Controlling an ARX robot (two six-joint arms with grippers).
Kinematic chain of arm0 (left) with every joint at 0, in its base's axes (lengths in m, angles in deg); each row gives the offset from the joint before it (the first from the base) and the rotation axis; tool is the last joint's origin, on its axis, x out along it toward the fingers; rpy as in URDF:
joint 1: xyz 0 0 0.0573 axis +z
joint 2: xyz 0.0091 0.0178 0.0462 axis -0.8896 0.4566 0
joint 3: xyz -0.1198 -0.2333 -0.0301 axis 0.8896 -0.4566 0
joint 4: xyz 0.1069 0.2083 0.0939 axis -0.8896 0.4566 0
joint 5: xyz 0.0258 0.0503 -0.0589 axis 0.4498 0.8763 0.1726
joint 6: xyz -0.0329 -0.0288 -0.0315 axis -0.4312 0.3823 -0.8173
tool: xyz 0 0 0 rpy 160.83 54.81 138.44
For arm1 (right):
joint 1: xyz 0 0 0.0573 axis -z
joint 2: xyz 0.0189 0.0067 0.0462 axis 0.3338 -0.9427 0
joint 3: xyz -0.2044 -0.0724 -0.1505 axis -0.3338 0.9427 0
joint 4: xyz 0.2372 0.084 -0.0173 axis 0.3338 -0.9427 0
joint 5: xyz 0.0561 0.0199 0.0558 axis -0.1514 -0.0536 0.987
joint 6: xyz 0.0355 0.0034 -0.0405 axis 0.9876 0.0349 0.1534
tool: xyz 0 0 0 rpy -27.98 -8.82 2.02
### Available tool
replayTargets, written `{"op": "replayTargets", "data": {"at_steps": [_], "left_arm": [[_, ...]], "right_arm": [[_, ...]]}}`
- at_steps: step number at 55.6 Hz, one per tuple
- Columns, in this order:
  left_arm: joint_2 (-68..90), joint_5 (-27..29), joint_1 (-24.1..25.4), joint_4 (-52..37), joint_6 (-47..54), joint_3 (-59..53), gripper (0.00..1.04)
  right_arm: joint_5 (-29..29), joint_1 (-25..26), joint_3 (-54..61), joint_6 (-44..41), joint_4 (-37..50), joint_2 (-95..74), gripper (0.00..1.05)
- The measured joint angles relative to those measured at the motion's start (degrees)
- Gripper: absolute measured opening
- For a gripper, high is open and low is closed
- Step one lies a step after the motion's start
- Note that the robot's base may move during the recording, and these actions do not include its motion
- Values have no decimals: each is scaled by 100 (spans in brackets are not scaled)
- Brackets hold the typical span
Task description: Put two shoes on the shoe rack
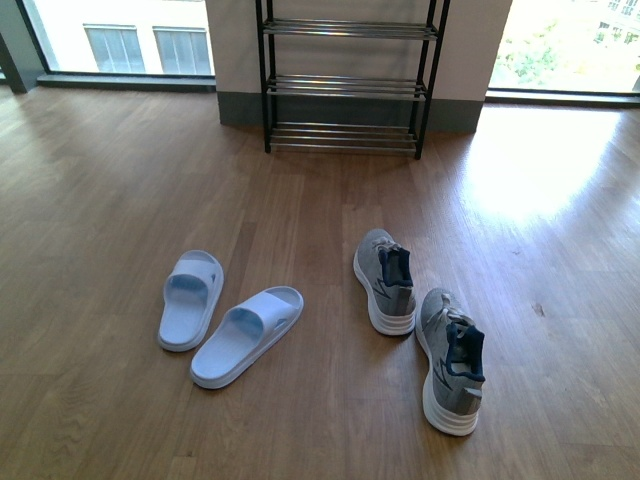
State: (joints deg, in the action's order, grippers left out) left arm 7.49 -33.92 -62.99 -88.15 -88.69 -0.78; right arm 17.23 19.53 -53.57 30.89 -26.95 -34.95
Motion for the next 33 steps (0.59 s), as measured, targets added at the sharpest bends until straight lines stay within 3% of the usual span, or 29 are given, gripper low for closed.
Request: {"op": "replayTargets", "data": {"at_steps": [33], "left_arm": [[0,-2,0,0,0,0,95]], "right_arm": [[0,0,0,0,0,0,96]]}}
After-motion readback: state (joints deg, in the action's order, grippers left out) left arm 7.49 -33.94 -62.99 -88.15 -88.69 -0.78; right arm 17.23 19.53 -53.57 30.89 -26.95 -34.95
